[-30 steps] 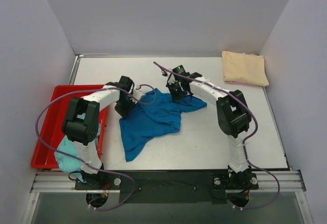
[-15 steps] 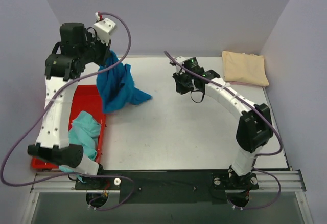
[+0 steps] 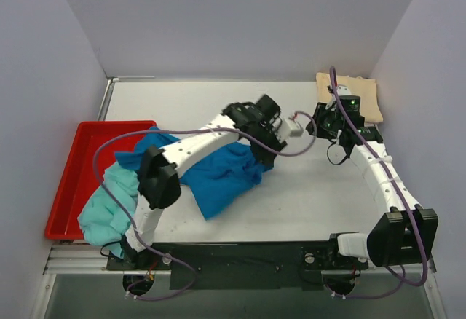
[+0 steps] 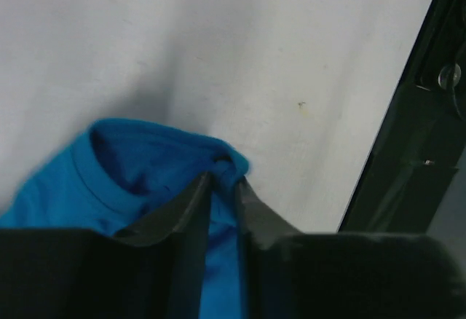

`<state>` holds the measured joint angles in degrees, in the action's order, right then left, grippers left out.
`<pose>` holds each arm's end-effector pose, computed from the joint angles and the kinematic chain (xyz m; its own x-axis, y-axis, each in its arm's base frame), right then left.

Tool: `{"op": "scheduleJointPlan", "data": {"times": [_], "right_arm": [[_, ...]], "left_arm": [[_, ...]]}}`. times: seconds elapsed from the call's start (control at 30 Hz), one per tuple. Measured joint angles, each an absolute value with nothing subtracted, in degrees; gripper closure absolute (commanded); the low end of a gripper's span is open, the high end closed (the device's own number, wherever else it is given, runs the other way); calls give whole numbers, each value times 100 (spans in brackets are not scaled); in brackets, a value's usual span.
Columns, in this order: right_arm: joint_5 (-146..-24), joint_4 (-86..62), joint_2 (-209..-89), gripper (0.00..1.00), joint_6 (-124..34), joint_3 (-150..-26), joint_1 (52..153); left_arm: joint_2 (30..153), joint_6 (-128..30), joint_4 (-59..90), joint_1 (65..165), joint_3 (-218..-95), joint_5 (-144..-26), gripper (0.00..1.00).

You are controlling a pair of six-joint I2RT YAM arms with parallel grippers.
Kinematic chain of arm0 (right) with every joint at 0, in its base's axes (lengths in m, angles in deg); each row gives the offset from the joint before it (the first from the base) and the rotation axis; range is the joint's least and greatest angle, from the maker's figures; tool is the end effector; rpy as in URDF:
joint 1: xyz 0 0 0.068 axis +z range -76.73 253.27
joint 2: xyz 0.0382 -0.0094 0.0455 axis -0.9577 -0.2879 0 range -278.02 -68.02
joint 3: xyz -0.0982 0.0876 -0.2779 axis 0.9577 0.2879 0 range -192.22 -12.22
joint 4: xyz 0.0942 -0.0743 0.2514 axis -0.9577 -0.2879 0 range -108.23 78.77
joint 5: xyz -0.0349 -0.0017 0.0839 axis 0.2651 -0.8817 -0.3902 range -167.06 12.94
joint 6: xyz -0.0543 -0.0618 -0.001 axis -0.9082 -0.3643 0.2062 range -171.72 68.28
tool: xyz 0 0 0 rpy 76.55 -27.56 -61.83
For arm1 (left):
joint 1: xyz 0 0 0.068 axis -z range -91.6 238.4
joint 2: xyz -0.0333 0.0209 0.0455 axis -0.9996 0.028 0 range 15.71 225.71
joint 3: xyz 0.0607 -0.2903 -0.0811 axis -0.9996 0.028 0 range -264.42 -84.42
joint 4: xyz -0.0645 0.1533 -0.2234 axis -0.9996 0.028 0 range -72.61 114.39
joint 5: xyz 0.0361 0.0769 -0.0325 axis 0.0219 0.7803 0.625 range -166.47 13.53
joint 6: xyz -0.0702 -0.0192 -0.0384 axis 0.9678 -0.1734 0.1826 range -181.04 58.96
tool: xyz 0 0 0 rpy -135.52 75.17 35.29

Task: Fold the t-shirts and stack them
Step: Flatten out the tshirt

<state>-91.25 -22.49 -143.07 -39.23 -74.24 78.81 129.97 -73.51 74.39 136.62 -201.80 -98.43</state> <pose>0.3400 0.0506 0.3432 -0.4680 0.1653 -0.8681 -0.2200 0.9296 0.2956 0.3033 -0.3799 0.3474 -0.3443 0.6862 -0.6408 0.9350 0.3126 -0.1676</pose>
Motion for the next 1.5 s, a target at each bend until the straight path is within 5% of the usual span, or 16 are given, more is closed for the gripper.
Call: {"op": "scheduleJointPlan", "data": {"times": [0.03, 0.1, 0.37, 0.5, 0.73, 1.03, 1.13, 1.2, 1.27, 1.5], "right_arm": [[-9125, -2254, -14231, 60, -3879, -7317, 7844], [-9112, -2271, -14132, 49, -3792, -7179, 7818], [-9084, -2251, -14088, 41, -3604, -6993, 7870], [-8961, -2236, -14088, 38, -3433, -6593, 8268], [-8682, -2529, -14137, 28, -3024, -5959, 10456], [-8129, -2675, -14829, 30, -2211, -5817, 12689], [-8087, -2658, -15439, 43, -2076, -5819, 13109], [-8043, -2669, -15697, 65, -2030, -5892, 13295], [-8111, -2496, -15754, 100, -1993, -5885, 13334], [-8199, -2516, -15391, 100, -2183, -5583, 12565]], "left_arm": [[13414, -7386, 7515, 13901, -20180, -9884, 26], [13950, -7484, 7723, 14233, -20182, -9982, 17], [13331, -7814, 8092, 14869, -20084, -10376, 13], [12039, -7849, 7869, 13608, -19415, -10481, 12], [10380, -8024, 7386, 10432, -17793, -10361, 10], [10162, -8216, 7235, 8401, -16764, -10511, 10], [10129, -8290, 7202, 8305, -16650, -10544, 10], [10074, -8341, 7192, 8323, -16613, -10594, 10], [10013, -8417, 7189, 8342, -16607, -10680, 10], [9856, -8894, 7194, 8655, -16552, -10776, 18]]}}
